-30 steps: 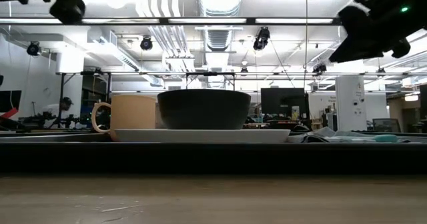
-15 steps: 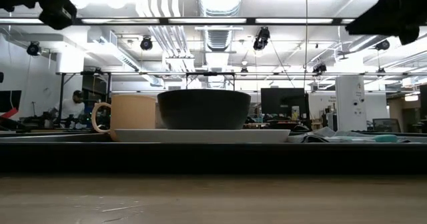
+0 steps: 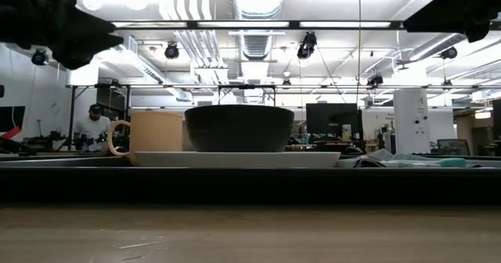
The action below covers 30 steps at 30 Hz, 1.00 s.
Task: Set up tray
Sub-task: Return to Home Position
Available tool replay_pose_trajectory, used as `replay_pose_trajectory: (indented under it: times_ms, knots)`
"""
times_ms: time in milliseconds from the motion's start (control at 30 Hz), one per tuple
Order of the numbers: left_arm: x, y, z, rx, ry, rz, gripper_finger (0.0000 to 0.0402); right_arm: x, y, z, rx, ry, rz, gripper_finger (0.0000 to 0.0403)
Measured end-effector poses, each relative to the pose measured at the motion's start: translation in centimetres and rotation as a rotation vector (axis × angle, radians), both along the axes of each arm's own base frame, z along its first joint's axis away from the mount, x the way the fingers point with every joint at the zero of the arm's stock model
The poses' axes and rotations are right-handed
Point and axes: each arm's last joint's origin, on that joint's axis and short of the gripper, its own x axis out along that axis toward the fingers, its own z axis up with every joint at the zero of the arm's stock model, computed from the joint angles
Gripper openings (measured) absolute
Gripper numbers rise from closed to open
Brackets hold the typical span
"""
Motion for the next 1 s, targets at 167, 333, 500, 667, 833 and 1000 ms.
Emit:
replay_pose_trajectory:
  times_ms: [167, 333, 500, 667, 833, 1000]
  knots:
    - [0.6, 0.0, -1.2, -0.001, -0.018, 0.022, 0.0134, 0.1, 0.1, -0.2, -0.027, 0.093, 0.051, 0.0068]
    - [0.8, 0.2, -2.4, 0.002, 0.002, 0.117, 0.0134, 0.0, 0.2, -0.3, -0.058, 0.189, 0.118, 0.0069]
    - [1.1, 0.3, -3.3, -0.008, -0.011, 0.155, 0.0134, -0.4, 0.4, -0.2, -0.056, 0.214, 0.178, 0.0063]
    - [1.2, 0.3, -3.3, -0.010, -0.026, 0.155, 0.0134, -1.4, 0.5, -0.1, -0.070, 0.201, 0.251, 0.0054]
    - [1.2, 0.3, -3.3, -0.009, -0.025, 0.156, 0.0134, -2.8, 0.7, -0.9, -0.087, 0.189, 0.361, 0.0048]
    - [1.2, 0.3, -3.3, -0.001, -0.021, 0.156, 0.0134, -4.4, 0.7, -2.3, -0.116, 0.117, 0.451, 0.0049]
